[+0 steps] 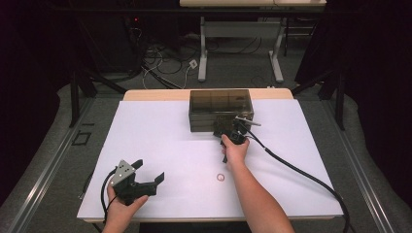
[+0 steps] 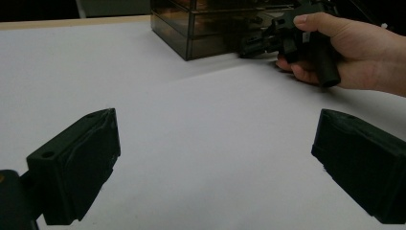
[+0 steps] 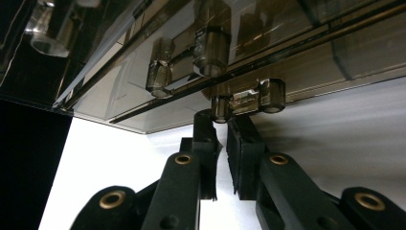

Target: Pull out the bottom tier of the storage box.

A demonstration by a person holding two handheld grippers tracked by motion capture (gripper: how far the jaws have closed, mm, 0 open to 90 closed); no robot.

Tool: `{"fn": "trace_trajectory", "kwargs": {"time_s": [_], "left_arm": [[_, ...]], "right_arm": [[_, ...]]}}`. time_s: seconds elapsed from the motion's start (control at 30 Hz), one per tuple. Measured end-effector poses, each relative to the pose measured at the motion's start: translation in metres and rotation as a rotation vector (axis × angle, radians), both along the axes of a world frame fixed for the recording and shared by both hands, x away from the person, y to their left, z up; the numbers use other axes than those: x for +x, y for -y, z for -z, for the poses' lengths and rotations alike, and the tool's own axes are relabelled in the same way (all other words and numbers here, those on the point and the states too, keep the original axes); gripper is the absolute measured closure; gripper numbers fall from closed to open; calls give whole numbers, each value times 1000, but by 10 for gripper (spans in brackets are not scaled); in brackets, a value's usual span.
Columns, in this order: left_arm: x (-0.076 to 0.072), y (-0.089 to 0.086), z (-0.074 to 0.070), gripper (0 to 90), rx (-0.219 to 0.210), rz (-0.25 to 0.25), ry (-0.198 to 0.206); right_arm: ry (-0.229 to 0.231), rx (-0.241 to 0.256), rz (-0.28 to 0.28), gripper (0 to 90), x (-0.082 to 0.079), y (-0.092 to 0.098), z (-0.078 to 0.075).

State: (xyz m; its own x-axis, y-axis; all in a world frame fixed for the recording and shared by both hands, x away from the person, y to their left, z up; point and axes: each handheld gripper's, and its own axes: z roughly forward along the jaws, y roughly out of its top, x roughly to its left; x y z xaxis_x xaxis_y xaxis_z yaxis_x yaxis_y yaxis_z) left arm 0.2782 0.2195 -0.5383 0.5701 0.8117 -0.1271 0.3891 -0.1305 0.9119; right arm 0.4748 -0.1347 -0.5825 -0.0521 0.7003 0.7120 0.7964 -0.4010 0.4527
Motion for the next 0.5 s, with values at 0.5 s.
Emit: {"fn": "trace_trajectory", "kwargs": {"time_s": [0.5], "left_arm": [[0, 1, 0, 25, 2, 1, -7]], "right_arm": [[-4, -1, -3, 832, -4, 0, 0]]}}
